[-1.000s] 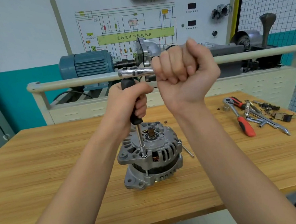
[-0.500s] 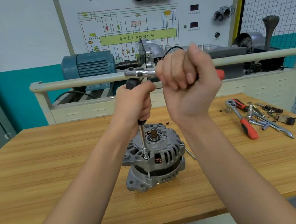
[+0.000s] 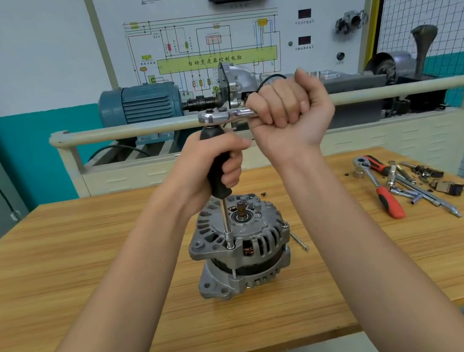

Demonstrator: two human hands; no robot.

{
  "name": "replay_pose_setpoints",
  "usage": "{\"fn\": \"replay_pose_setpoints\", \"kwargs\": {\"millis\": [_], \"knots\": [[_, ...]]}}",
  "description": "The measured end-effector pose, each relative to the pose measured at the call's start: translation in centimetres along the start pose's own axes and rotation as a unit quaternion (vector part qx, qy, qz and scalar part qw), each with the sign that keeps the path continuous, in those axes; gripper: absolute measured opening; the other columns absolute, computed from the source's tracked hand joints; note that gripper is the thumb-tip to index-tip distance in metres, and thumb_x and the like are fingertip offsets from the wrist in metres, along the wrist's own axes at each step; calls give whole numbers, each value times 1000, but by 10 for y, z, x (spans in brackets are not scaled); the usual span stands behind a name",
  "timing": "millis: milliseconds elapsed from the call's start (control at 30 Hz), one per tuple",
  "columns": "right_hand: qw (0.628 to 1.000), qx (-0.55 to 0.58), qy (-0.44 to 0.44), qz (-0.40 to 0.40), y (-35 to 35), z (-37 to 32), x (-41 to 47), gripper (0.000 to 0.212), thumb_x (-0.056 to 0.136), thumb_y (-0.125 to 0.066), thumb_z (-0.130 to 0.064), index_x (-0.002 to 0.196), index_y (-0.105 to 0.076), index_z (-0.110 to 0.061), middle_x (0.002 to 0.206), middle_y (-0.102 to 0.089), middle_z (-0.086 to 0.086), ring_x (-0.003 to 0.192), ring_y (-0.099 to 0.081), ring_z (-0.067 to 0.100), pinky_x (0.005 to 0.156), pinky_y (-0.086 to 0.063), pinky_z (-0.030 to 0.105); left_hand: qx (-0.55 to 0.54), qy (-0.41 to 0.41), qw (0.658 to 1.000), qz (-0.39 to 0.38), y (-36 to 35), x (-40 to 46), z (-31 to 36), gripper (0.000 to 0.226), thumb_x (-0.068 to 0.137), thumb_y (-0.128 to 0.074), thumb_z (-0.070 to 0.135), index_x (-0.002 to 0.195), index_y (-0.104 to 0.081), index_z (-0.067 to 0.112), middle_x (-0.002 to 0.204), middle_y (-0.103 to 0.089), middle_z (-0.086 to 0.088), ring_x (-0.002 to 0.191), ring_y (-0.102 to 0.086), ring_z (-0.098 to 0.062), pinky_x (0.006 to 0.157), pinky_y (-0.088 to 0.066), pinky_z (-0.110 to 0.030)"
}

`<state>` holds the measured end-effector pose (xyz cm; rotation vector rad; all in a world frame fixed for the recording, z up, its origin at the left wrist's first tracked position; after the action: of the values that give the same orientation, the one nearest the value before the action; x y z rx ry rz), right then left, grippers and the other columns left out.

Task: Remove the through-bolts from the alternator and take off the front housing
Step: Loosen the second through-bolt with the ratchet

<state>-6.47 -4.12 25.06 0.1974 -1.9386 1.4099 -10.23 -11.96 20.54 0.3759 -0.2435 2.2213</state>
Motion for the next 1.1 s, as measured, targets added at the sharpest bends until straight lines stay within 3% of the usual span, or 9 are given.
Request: {"fn": "replay_pose_setpoints", "kwargs": {"millis": [133, 333, 433, 500, 567, 700, 833, 967, 1100], "knots": [[999, 31, -3, 35, 10, 2, 6, 47, 80, -40, -15, 34, -32, -16, 30, -24, -3, 37, -8, 10, 39, -18, 21, -34, 26, 998, -36, -7, 2, -5, 43, 75, -56, 11, 40, -32, 20, 33, -22, 7, 26, -17, -6, 34, -17, -13], [982, -147, 100, -64, -24, -2, -19, 50, 87, -35, -10, 40, -25, -23, 33, -27, -7, 36, -15, 12, 42, -22, 24, 8, -7, 990, 139, 12, 1, -4, 53, 85, -51, 1, 44, -26, 24, 37, -19, 7, 31, -12, -9, 37, -15, -13], [915, -306, 225, -132, -48, 3, -45, 46, 85, -39, -5, 44, -31, -24, 38, -29, -5, 38, -22, 11, 45, -18, 29, 36, -22, 972, 229, 17, -2, -3, 47, 83, -54, 2, 48, -31, 21, 39, -24, 6, 34, -16, -12, 38, -16, -14], [854, -400, 299, -148, -59, 10, -62, 37, 81, -45, -8, 48, -39, -23, 44, -32, -7, 41, -27, 11, 47, -20, 29, 71, -40, 964, 254, 16, -4, 1, 27, 82, -54, 8, 60, -38, 12, 51, -30, -6, 47, -26, -17, 41, -24, -21], [832, -432, 314, -150, -62, 15, -65, 36, 81, -45, -11, 48, -39, -23, 48, -35, -9, 42, -28, 9, 48, -21, 28, 85, -50, 962, 256, 15, -6, 5, 17, 80, -51, 11, 67, -41, 11, 55, -32, -7, 52, -28, -19, 43, -27, -24], [922, -291, 207, -147, -52, 5, -40, 45, 83, -36, -3, 43, -28, -23, 38, -21, -2, 36, -22, 8, 46, -19, 25, 31, -24, 978, 203, 19, -4, -1, 46, 80, -55, -1, 47, -32, 21, 37, -25, 7, 33, -18, -11, 38, -17, -15], [989, -109, 64, -71, -23, 0, -12, 47, 81, -40, -11, 34, -36, -18, 32, -21, -3, 37, -11, 13, 41, -21, 22, -11, -15, 998, 62, 10, -1, 0, 40, 76, -59, 6, 43, -39, 19, 38, -28, 3, 33, -23, -12, 39, -22, -19], [999, 46, -5, 9, 4, 2, 3, 47, 81, -39, -16, 35, -32, -16, 29, -24, -3, 38, -8, 10, 39, -18, 22, -18, 26, 997, -75, -9, -1, -2, 42, 77, -59, 11, 42, -37, 19, 35, -26, 5, 28, -21, -8, 36, -17, -17], [999, 7, 31, 12, 2, -2, -3, 47, 81, -40, -15, 35, -32, -17, 31, -24, -4, 32, -15, 10, 38, -20, 23, -18, 35, 999, -32, -5, 1, -5, 53, 84, -54, 7, 40, -29, 22, 33, -21, 8, 26, -16, -5, 34, -15, -13]]}}
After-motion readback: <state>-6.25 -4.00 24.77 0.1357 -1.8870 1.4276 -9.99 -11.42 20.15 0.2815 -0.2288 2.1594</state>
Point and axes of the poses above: each hand's wrist, its own x-axis towards the middle knuckle, its own y-axis out of the back of the hand, z = x × y, the point moved 8 cm from there along x, towards the middle knuckle
